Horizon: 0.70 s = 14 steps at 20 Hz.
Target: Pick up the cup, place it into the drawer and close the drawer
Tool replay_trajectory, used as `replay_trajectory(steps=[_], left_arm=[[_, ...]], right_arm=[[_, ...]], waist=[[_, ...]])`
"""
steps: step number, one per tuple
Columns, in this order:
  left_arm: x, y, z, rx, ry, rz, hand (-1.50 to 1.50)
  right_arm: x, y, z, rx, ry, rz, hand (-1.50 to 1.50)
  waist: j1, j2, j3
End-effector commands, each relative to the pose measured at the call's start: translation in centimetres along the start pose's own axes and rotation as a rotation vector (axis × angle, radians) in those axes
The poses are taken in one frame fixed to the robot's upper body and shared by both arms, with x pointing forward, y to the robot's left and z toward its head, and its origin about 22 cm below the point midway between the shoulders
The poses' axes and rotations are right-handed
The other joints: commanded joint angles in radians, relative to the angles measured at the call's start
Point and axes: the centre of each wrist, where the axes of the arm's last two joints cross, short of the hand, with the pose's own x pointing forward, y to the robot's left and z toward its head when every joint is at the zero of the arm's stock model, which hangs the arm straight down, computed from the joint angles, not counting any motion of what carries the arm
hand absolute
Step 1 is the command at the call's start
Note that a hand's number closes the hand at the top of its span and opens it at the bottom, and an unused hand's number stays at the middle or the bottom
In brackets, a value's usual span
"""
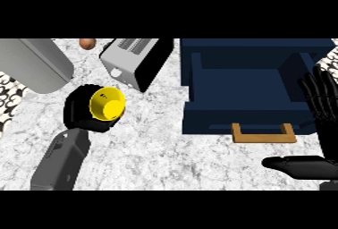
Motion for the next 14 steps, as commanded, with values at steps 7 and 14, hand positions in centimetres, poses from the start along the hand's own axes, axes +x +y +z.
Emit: replay_trajectory(steps=[7, 14], left_arm=[[3.8, -11.8, -8.6, -0.166, -0.101, -0.022, 1.50], [9.2, -17.4, -14.4, -0.242, -0.055, -0.079, 1.50]], right_arm=[[-0.3, -1.0, -1.8, -0.004, 0.006, 0.009, -1.50], [0.5, -0.8, 0.1, 0.009, -0.001, 0.015, -1.50]], waist=[[0.004, -0.001, 0.000], [-0.008, 0.001, 0.000]])
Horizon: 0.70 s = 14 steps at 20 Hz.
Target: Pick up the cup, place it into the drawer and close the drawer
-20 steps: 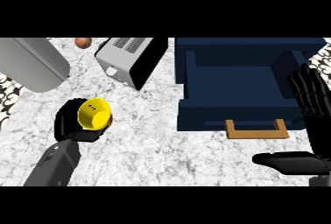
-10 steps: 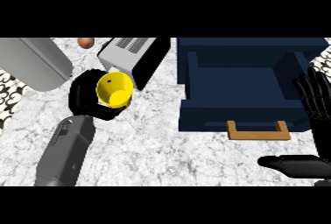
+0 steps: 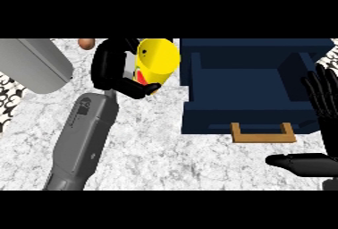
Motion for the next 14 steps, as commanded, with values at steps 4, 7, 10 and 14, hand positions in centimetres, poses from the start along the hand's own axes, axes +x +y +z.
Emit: replay_trajectory(steps=[4, 7, 10, 14], left_arm=[[3.1, -6.2, -6.1, -0.052, 0.034, -0.075, 1.50], [3.2, -8.4, -7.4, -0.030, 0.038, -0.107, 1.50], [2.7, -8.4, -9.2, -0.007, 0.082, -0.090, 1.50], [2.4, -11.1, -9.0, -0.021, 0.157, -0.100, 1.50]], right_arm=[[-0.8, -1.2, 0.1, -0.010, -0.002, 0.003, -1.50], [0.1, -0.4, -0.6, -0.007, -0.003, 0.003, -1.50], [-0.2, -0.8, 0.3, 0.008, -0.006, -0.023, -1.50], [-2.2, -1.1, 0.6, 0.010, -0.013, -0.028, -1.50]], waist=[[-0.018, 0.006, 0.000], [-0.024, 0.006, 0.000], [-0.032, 0.010, 0.000], [-0.038, 0.009, 0.000]])
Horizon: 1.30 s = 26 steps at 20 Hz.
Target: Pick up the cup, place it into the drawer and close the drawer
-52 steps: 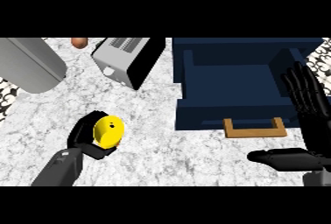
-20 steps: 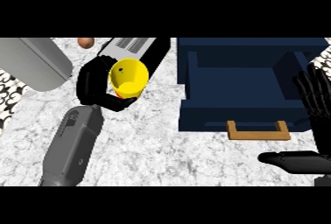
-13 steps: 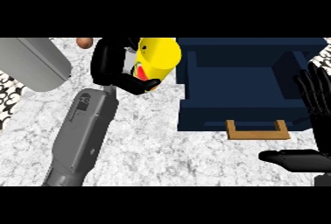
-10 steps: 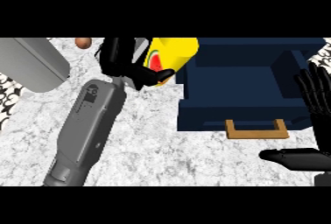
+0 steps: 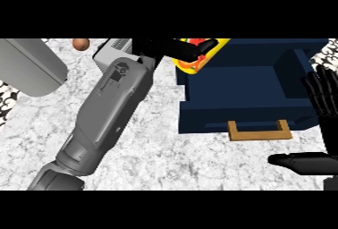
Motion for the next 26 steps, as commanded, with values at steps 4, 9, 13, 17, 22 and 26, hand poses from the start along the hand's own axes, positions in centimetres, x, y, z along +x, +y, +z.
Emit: replay_trajectory(steps=[4, 9, 13, 17, 22, 26], left_arm=[[0.2, -2.8, -2.0, 0.019, 0.100, -0.021, 1.50], [-1.6, -3.4, -1.0, -0.007, 0.125, -0.062, 1.50], [-3.0, -3.5, -0.1, -0.006, 0.154, -0.072, 1.50], [-5.1, -3.0, 1.4, 0.000, 0.215, -0.171, 1.50], [-4.8, -3.8, 1.0, -0.037, 0.253, -0.254, -1.50], [-5.3, -4.3, 1.8, -0.084, 0.298, -0.302, -1.50]], right_arm=[[0.9, -0.3, 0.2, 0.001, -0.022, -0.014, -1.50], [-0.2, 0.6, -0.7, 0.000, -0.010, -0.013, -1.50], [1.6, 0.7, -0.6, 0.035, -0.021, -0.027, -1.50], [0.4, 0.0, -1.0, 0.047, -0.033, -0.010, -1.50], [0.2, 0.5, -2.2, 0.054, -0.034, -0.004, -1.50], [0.9, 0.7, -2.1, 0.042, -0.049, -0.018, -1.50]], waist=[[-0.017, 0.004, 0.000], [-0.018, 0.005, 0.001], [-0.037, 0.007, 0.000], [-0.050, 0.012, 0.001], [-0.068, 0.019, 0.001], [-0.057, 0.014, 0.001]])
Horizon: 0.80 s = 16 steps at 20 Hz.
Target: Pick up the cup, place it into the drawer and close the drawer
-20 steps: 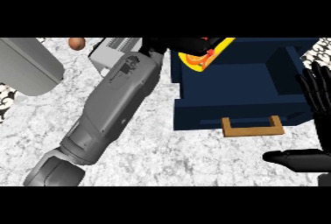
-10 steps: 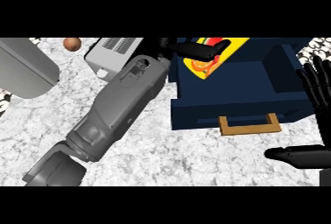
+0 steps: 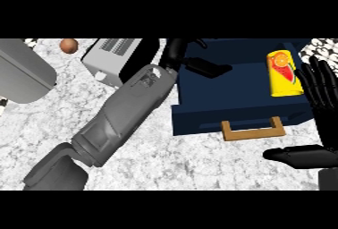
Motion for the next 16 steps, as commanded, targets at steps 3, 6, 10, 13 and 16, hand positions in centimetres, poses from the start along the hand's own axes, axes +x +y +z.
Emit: replay_trajectory(steps=[3, 6, 10, 13, 16], left_arm=[[-1.5, -1.3, 1.4, -0.017, 0.037, -0.109, -1.50], [-1.9, -1.6, 1.9, 0.025, 0.014, -0.103, -1.50], [-0.4, -1.5, 1.0, 0.023, -0.078, -0.041, -1.50], [2.0, -1.8, 0.1, 0.043, -0.125, 0.030, -1.50], [1.8, -1.8, 0.3, 0.063, -0.145, 0.071, -1.50]], right_arm=[[0.1, 0.1, -0.1, 0.007, -0.006, 0.009, -1.50], [-0.1, -0.2, -0.4, 0.008, -0.009, -0.009, -1.50], [0.7, -1.4, -0.4, 0.034, -0.038, -0.129, -1.50], [0.6, -0.6, 1.5, 0.101, -0.032, -0.192, -1.50], [1.6, -1.1, 1.3, 0.155, -0.046, -0.162, 1.50]], waist=[[-0.007, 0.000, 0.000], [-0.006, 0.002, 0.000], [-0.007, 0.001, -0.001], [0.019, -0.009, -0.001], [0.018, -0.006, -0.001]])
